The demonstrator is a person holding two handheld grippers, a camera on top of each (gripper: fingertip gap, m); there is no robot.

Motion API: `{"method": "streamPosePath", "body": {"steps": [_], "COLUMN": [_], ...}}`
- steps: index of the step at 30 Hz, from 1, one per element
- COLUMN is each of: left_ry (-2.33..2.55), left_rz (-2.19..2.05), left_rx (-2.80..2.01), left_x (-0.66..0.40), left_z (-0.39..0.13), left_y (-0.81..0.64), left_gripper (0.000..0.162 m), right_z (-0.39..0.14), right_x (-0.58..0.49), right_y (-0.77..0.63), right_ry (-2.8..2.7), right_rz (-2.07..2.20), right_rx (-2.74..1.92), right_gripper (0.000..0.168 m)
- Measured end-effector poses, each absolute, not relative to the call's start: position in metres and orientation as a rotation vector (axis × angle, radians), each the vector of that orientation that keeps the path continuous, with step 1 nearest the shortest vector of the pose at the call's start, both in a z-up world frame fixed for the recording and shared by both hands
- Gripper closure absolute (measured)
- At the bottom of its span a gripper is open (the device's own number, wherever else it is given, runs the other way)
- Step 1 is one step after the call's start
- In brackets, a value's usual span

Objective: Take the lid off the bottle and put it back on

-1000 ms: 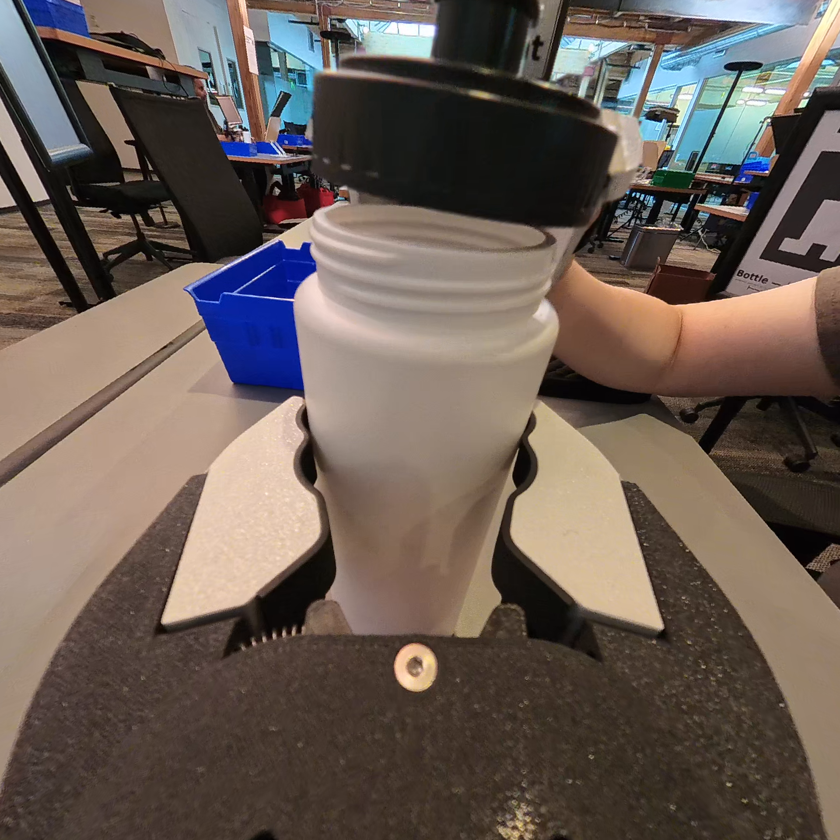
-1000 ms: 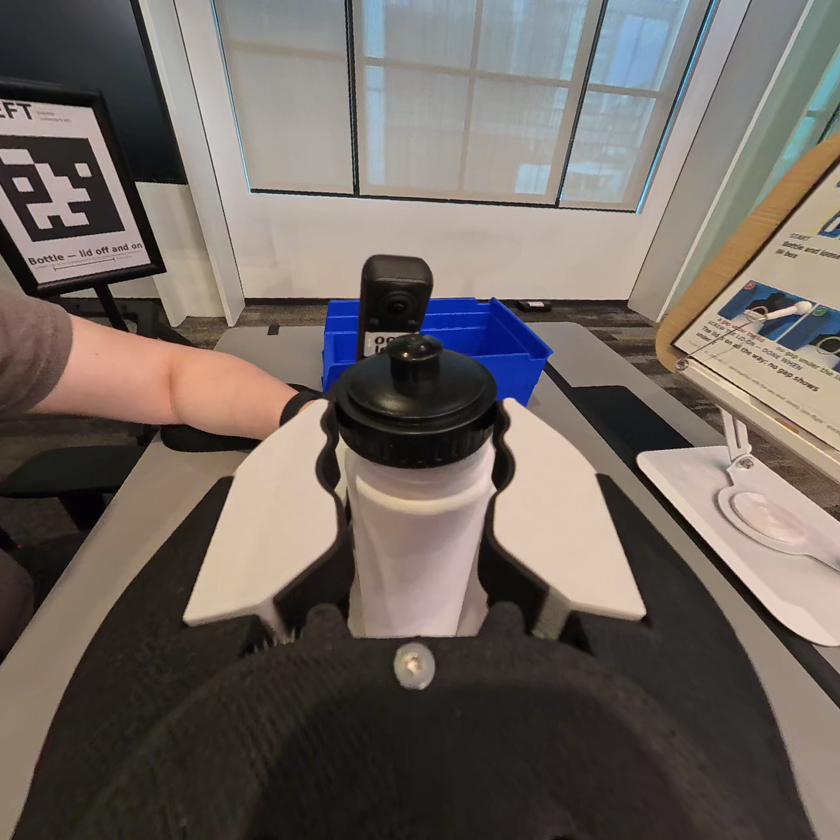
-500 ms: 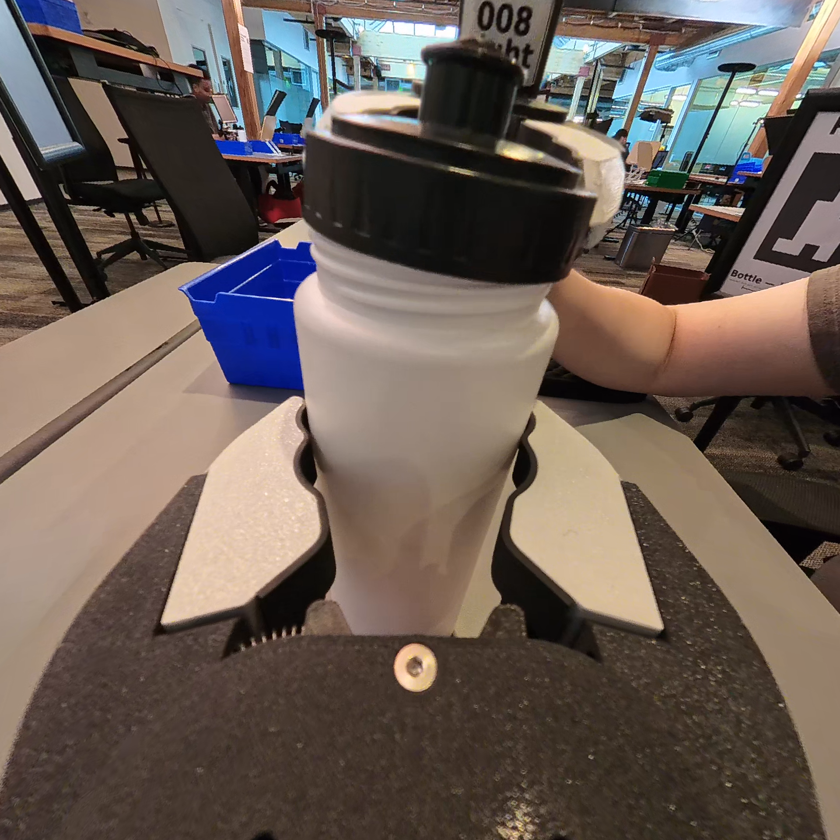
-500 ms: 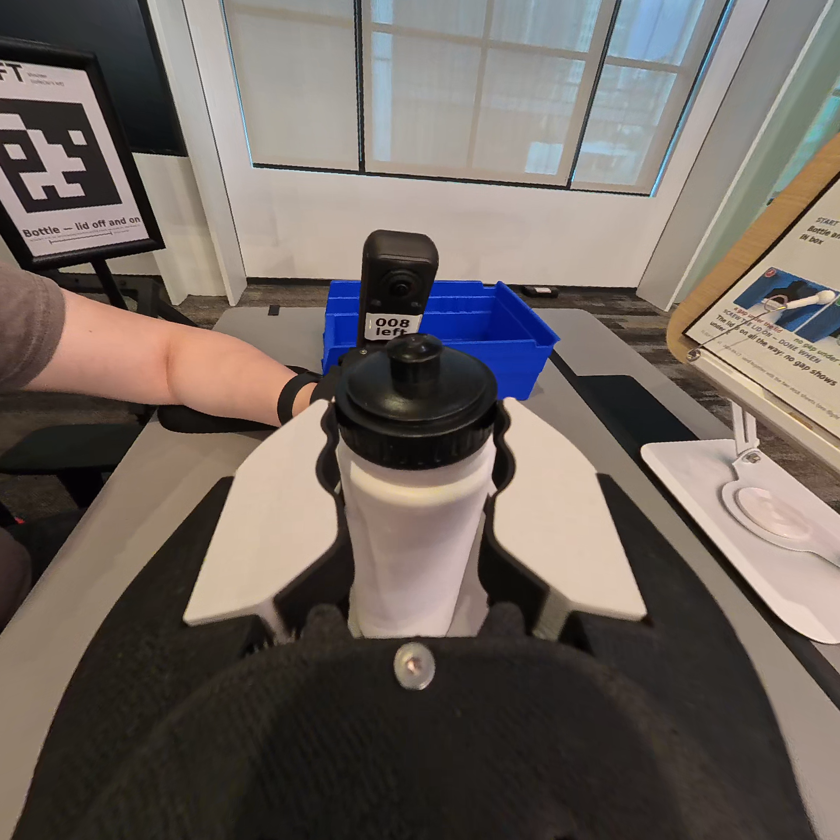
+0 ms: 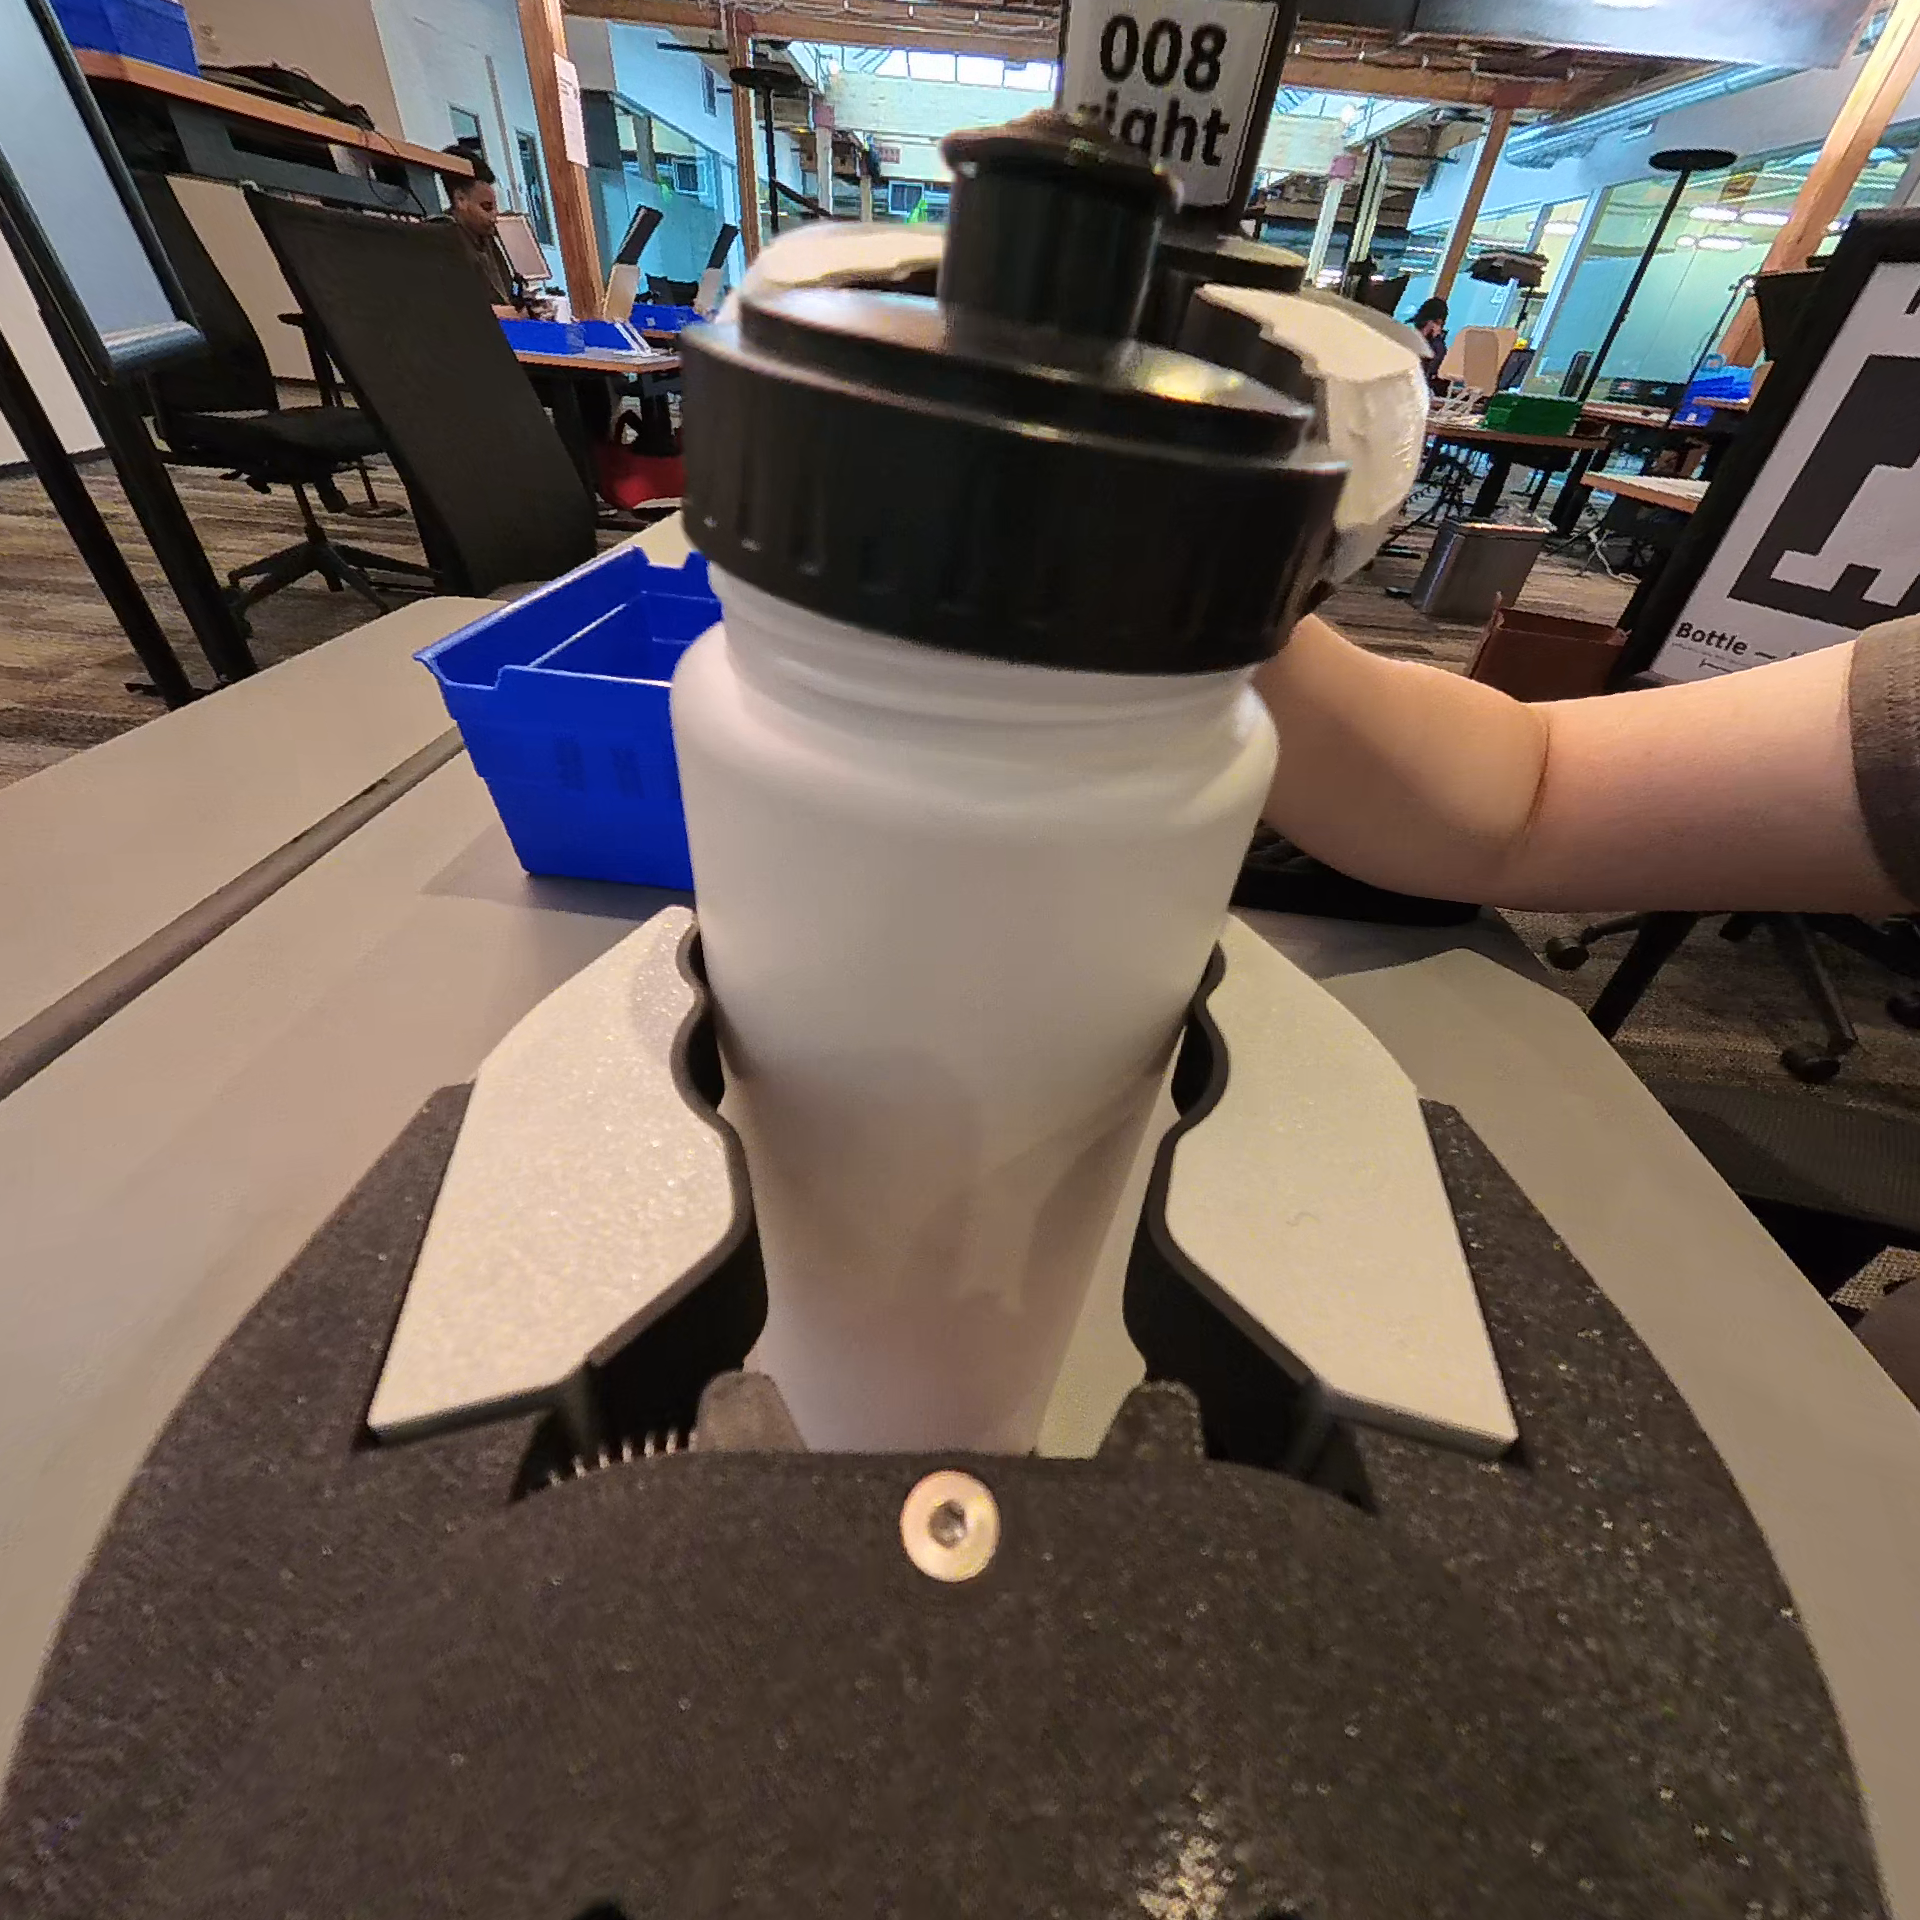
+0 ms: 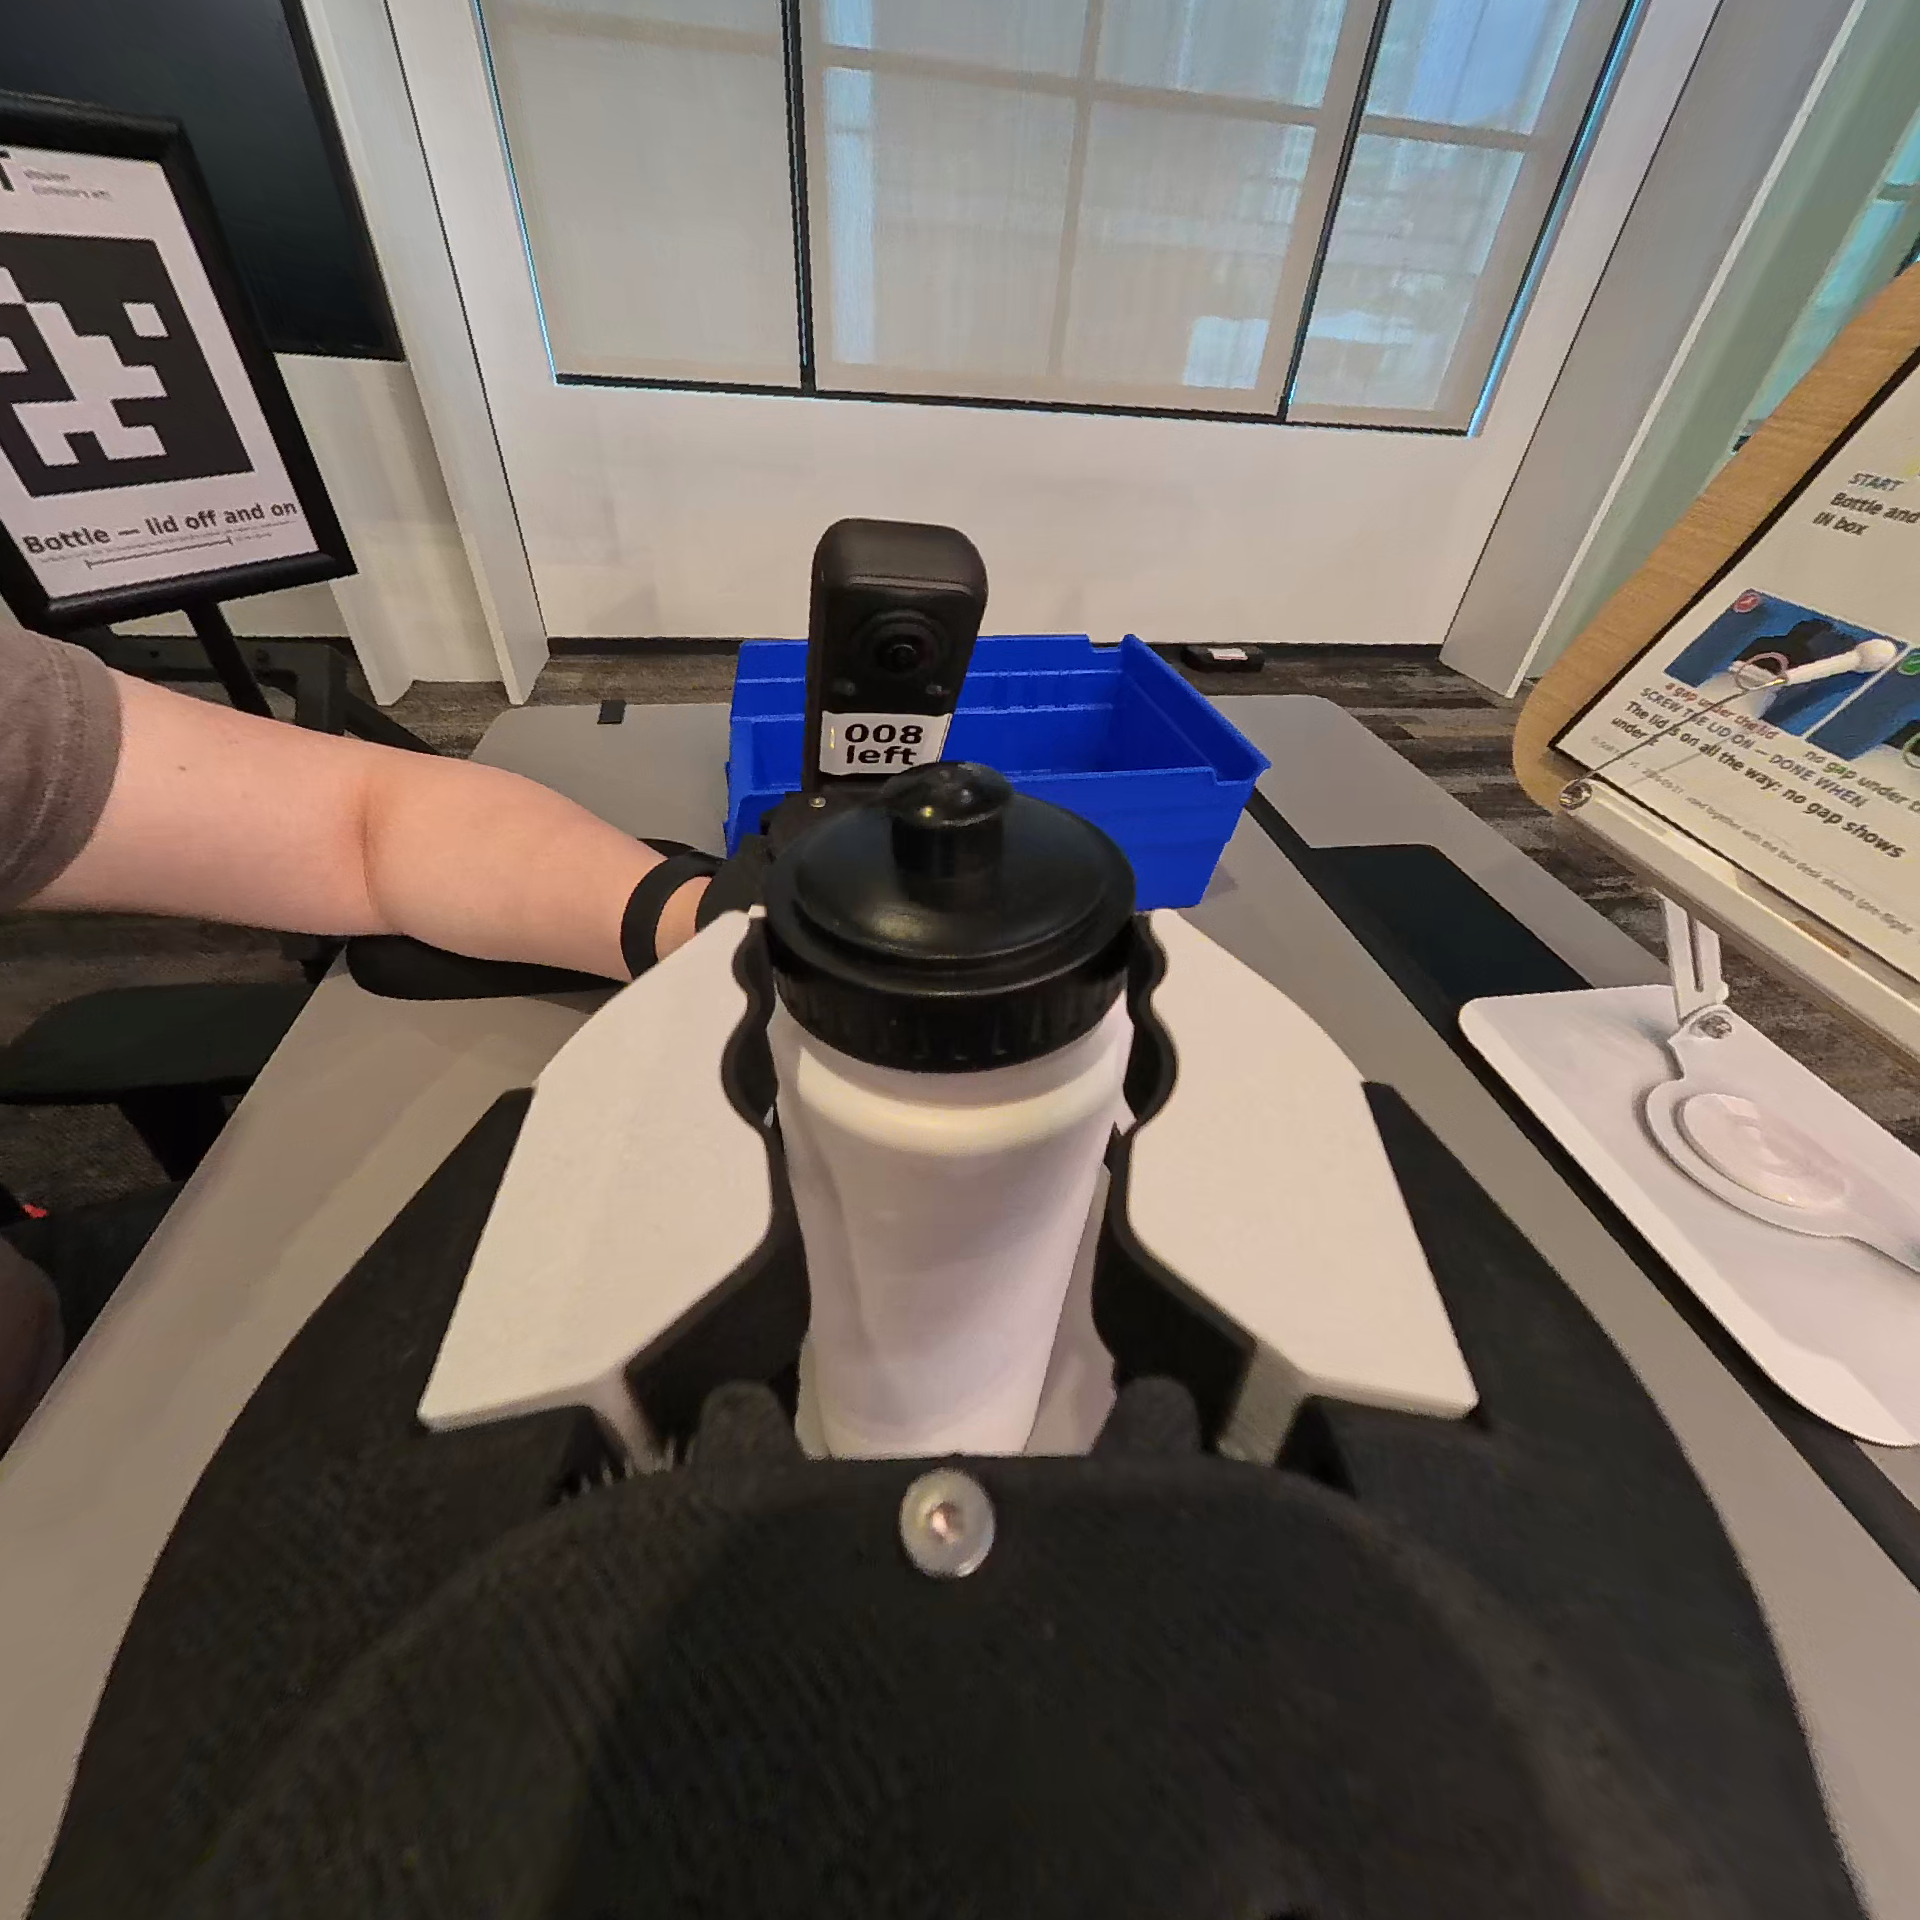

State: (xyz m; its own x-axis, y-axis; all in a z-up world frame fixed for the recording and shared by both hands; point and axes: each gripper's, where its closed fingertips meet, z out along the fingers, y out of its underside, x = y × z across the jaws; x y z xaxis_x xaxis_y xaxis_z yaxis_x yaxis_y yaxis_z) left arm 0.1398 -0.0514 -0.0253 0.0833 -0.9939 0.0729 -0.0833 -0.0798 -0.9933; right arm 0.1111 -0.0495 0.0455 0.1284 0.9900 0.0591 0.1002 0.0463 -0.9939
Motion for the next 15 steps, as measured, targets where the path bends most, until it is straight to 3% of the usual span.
{"method": "streamPosePath", "body": {"steps": [15], "left_ry": [0.944], "left_rz": [-0.985], "left_rx": [-1.444], "left_x": [0.138], "left_z": [-0.024], "left_y": [-0.032], "left_gripper": [0.076], "right_z": [0.046], "right_x": [0.110], "right_y": [-0.035], "right_ry": [-0.981], "right_rz": [0.902], "right_rx": [-1.338], "right_gripper": [0.101]}}
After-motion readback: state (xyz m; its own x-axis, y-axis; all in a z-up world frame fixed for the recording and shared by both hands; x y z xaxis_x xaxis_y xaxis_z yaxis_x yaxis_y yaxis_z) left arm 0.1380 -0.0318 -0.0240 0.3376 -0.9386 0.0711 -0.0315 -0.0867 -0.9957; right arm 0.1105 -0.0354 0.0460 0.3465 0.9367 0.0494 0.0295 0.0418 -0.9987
